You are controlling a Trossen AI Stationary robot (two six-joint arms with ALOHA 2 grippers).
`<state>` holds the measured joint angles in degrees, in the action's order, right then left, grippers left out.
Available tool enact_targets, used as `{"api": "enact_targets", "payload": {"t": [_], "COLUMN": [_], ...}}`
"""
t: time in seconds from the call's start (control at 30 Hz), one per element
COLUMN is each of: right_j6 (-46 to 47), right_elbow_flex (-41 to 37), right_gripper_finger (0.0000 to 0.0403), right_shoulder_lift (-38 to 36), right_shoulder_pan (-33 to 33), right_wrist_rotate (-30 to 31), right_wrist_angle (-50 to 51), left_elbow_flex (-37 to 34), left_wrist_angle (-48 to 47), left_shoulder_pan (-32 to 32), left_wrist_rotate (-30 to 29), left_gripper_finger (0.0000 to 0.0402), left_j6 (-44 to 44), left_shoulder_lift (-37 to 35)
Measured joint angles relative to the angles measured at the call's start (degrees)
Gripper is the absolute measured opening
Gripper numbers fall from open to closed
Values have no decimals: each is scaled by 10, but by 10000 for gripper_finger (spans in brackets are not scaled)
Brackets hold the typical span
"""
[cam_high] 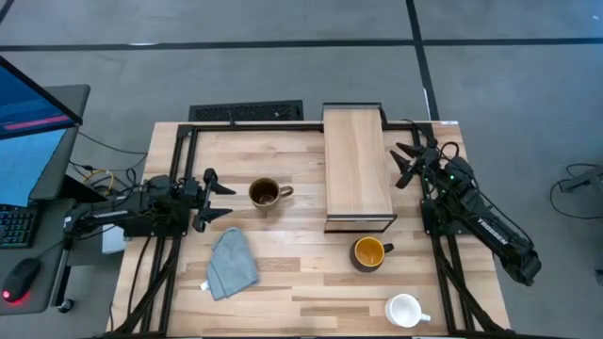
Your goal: Stack small to large cups/mugs on shelf
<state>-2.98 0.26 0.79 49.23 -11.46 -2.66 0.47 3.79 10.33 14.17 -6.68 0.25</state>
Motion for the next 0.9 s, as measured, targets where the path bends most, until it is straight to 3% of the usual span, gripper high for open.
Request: {"api": "enact_targets", "payload": {"t": [0.9], "right_j6": [0], "right_elbow_flex": [0], "right_gripper_finger": [182], "right_shoulder_lift": [0], "right_shoulder_pan": [0], "right_wrist_rotate": [0], "right_wrist_angle": [0], "left_elbow_flex": [0], "left_wrist_angle": [0], "left_shoulder_pan": [0], "left_wrist_rotate": [0], "left_gripper_finger": [261], "left_j6": [0], "left_shoulder_lift": [0]}}
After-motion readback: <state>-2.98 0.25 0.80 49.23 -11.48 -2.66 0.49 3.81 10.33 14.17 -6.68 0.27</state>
